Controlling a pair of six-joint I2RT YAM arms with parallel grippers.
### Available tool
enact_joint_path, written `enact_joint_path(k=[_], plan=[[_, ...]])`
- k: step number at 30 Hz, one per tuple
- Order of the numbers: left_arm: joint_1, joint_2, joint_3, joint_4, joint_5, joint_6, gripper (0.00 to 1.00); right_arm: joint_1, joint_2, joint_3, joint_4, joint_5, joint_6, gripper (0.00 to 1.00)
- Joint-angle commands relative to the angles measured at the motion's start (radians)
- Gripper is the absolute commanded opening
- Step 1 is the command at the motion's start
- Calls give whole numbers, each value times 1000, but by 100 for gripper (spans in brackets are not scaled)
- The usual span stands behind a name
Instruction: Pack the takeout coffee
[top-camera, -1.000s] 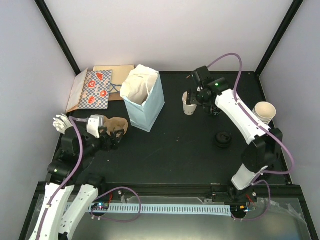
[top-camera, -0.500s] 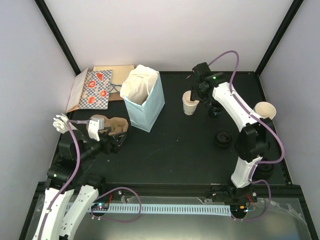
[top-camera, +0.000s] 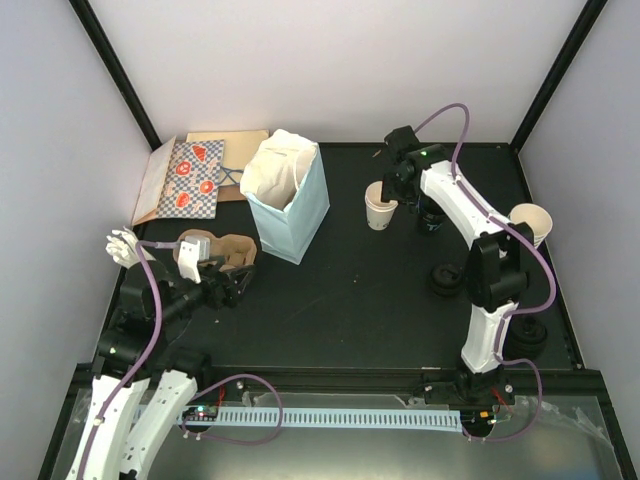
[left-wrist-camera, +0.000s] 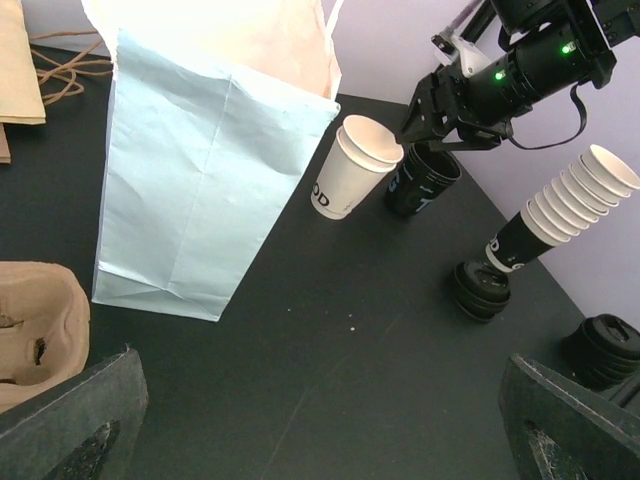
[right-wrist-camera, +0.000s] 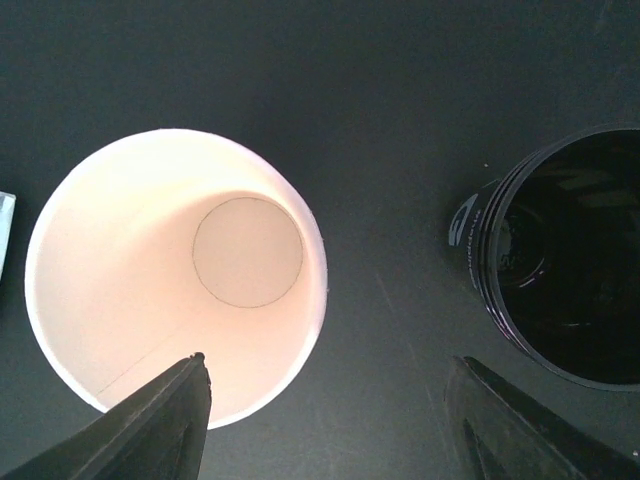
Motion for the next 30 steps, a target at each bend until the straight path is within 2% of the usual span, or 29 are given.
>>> enact_joint_path(k=[1,7,11,14,17,22,24,27,30], plan=[[6,-5,-4,32,-18,-22,99,-4,15,32,18,-21,-16,66],[6,6,-6,35,-12,-29,99,-3,36,35,26,-29,-15,63],[5,7,-14,51,47,-11,99,-4,55,45,27,-29,-13,57],[7,0,-14,46,44,-4,99,-4,71,56,25,-24,-8,49],[6,-8,-12,42,39,8,99,-5,85,71,18,-24,-4,47],[6,-12,-10,36,40,20,99,-4,95,84,17,-18,2,31],[6,-11,-11,33,40,22,99,-5,97,87,14,-17,2,28],[6,-8,-10,32,40,25,99,-5,97,89,10,-12,5,16],[6,-7,-7,33,40,28,99,-6,88,92,7,-10,6,12]])
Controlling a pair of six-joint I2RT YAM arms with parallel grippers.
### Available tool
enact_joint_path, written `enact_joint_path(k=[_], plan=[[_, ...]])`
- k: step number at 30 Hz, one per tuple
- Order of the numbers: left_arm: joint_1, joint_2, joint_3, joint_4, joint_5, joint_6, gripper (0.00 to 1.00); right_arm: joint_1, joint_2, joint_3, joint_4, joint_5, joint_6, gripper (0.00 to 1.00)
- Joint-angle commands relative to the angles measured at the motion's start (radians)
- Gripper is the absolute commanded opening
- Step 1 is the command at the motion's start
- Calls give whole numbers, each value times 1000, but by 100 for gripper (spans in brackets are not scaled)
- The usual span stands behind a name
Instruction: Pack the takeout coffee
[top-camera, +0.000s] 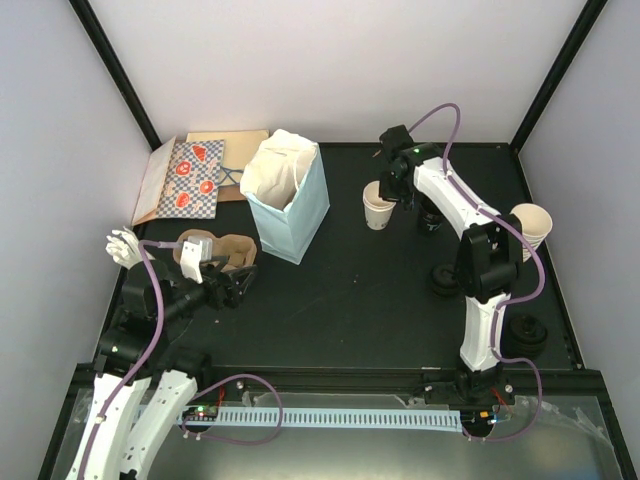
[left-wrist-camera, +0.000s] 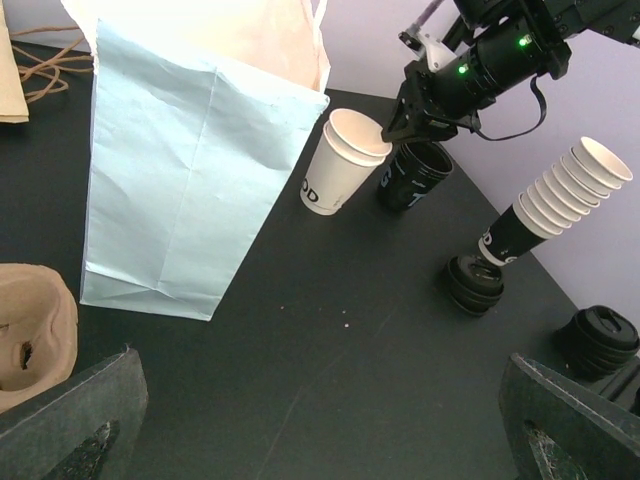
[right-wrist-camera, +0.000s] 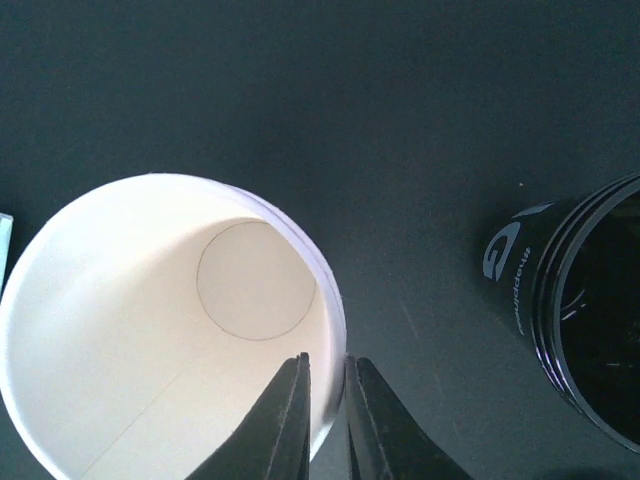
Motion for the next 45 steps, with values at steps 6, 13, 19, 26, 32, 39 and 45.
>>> enact_joint_path(k=[6,13,19,26,32,39,45], plan=[[5,-4,12,14,18,17,99,-5,-20,39,-20,14,5,4],[6,-3,12,14,22,17,99,-5,2,47,-20,11,-8,21],[5,-1,19,9,27,21,99,-6,16,52,-14,8,-12,22],[5,6,21,9,30,29,99,-6,35,58,-16,36,-6,22],[6,13,27,5,31,32,99,-5,47,57,-16,42,-5,20],[5,16,30,4,32,34,99,-6,35,57,-20,46,-2,4],[6,12,34,-1,35,36,99,-5,-38,42,-27,35,2,1]])
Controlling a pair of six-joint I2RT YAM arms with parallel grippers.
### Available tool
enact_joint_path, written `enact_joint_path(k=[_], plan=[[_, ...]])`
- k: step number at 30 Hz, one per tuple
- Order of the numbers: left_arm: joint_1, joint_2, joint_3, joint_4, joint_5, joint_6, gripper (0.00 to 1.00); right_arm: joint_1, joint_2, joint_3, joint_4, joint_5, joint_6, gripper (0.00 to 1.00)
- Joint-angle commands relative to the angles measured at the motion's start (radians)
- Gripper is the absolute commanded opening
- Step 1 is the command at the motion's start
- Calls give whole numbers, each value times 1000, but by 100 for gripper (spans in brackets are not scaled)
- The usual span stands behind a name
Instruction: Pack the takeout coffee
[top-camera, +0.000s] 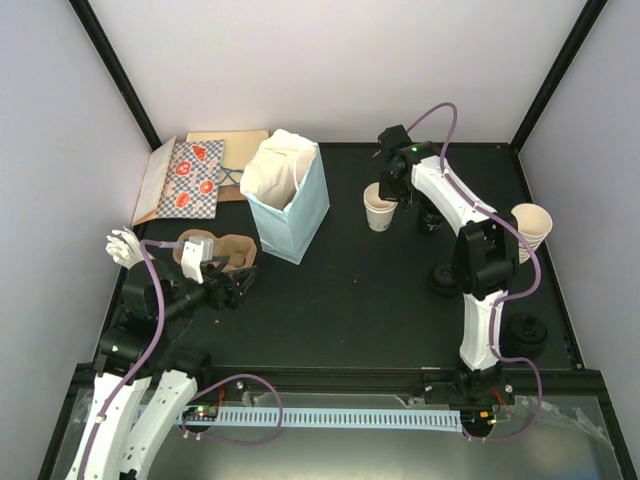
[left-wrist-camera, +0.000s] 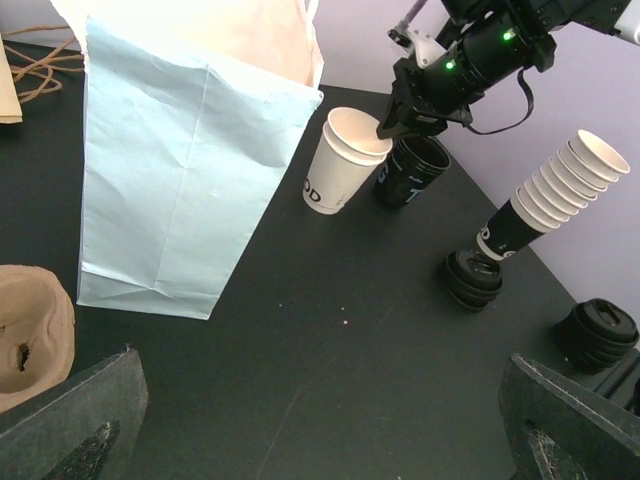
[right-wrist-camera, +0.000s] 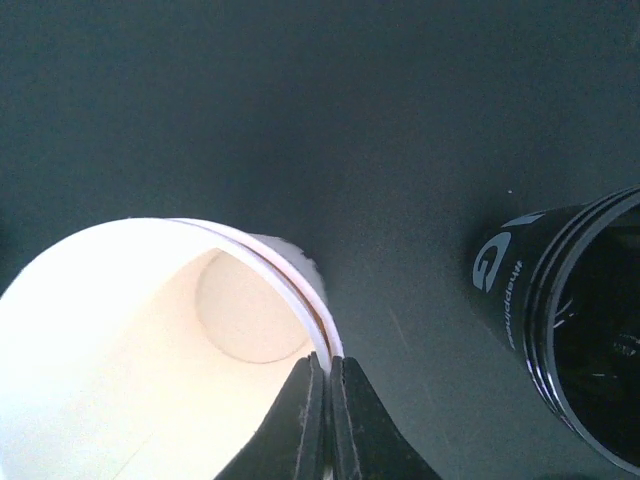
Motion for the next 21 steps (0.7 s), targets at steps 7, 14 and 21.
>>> enact_joint_path(k=[7,14,21], plan=[[5,12,17,30,115,-7,99,-4,-230,-111,2,-77,3,1],[5,18,1,53,167,-38,99,0,-341,-244,3,-87,-9,1],[4,36,-33,91,260,-85,99,6,-428,-284,22,-74,-36,1]])
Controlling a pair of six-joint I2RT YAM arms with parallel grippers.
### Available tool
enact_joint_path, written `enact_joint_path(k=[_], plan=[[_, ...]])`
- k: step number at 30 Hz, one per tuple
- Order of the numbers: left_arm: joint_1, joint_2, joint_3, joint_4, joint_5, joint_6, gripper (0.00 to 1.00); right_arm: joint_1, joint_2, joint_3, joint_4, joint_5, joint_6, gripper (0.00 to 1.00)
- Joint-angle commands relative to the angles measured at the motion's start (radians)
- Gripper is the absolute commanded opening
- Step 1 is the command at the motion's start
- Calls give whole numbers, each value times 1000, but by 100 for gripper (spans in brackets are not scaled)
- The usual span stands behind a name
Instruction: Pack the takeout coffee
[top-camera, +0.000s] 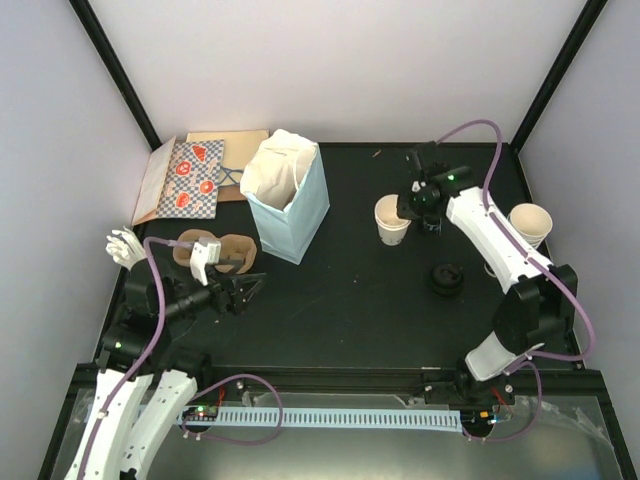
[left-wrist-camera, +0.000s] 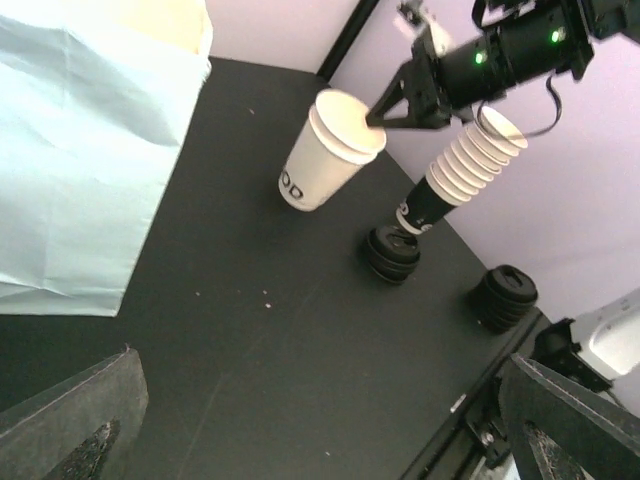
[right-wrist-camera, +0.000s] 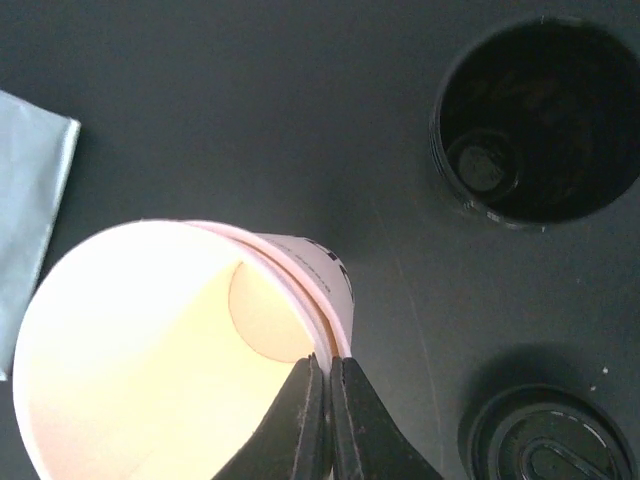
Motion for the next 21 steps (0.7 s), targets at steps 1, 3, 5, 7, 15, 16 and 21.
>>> enact_joint_path(k=[1,3,5,7,15,16,21], plan=[[2,32,-25,56,106,-61,99,9,19,134,-66,4,-24,1],[-3,38,-39,65,116,-81,99,8,-60,15,92,-7,-35,1],[-12,36,-53,87,118,-101,99,1,-86,-63,147,-31,-35,2],[-19,28,-52,91,117,-109,99,5,-34,53,3,-94,-42,1],[-22,29,-36,71,102,-98,99,-1,-147,-106,155,-186,-62,1],[-24,30,-34,65,100,-90,99,-1,-155,-115,178,-200,-66,1],[-24,32,-45,82,102,-90,99,-4,-133,-77,99,-182,-79,1]])
